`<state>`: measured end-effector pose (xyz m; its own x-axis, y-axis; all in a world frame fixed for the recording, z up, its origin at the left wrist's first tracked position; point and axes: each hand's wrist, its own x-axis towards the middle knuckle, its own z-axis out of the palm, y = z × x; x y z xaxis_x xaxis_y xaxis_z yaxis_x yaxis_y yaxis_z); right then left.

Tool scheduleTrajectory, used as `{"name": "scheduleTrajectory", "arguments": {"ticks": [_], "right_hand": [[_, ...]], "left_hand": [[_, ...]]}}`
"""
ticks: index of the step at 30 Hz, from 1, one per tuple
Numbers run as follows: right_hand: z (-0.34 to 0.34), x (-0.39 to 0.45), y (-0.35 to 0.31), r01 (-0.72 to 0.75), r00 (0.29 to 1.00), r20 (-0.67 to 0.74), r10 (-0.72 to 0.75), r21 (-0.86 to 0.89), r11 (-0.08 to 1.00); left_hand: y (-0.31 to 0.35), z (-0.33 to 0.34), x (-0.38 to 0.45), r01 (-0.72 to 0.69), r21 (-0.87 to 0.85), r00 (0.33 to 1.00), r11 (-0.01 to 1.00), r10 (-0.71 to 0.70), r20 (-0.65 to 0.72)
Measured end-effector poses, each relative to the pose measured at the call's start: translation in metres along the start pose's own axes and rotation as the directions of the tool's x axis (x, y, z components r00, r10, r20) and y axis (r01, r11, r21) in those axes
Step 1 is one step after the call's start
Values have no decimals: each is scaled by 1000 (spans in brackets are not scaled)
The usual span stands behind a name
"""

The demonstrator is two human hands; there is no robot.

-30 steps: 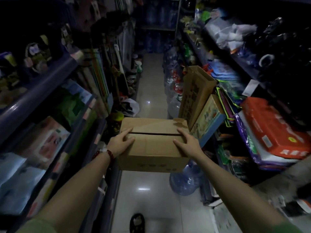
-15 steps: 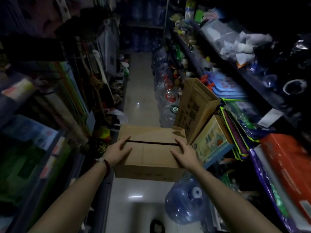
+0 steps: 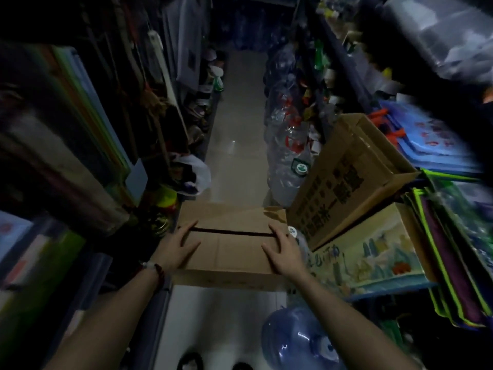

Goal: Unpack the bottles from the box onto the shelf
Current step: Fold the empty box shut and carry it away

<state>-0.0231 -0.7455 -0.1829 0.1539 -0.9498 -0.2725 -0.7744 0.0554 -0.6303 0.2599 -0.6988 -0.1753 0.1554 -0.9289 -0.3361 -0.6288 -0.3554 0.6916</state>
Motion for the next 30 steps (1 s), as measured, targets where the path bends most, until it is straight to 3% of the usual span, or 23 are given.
{"name": "scheduleTrajectory", "arguments": {"ticks": [13, 30], "right_hand": [[194, 94, 138, -61, 997, 49, 59, 37, 997], [377, 149, 299, -95, 995, 38, 92, 86, 992]], "left_hand": [[-185, 142, 109, 36, 15, 996, 999, -37, 76], [-377, 313, 191, 60, -55, 995, 997, -56, 82]]}}
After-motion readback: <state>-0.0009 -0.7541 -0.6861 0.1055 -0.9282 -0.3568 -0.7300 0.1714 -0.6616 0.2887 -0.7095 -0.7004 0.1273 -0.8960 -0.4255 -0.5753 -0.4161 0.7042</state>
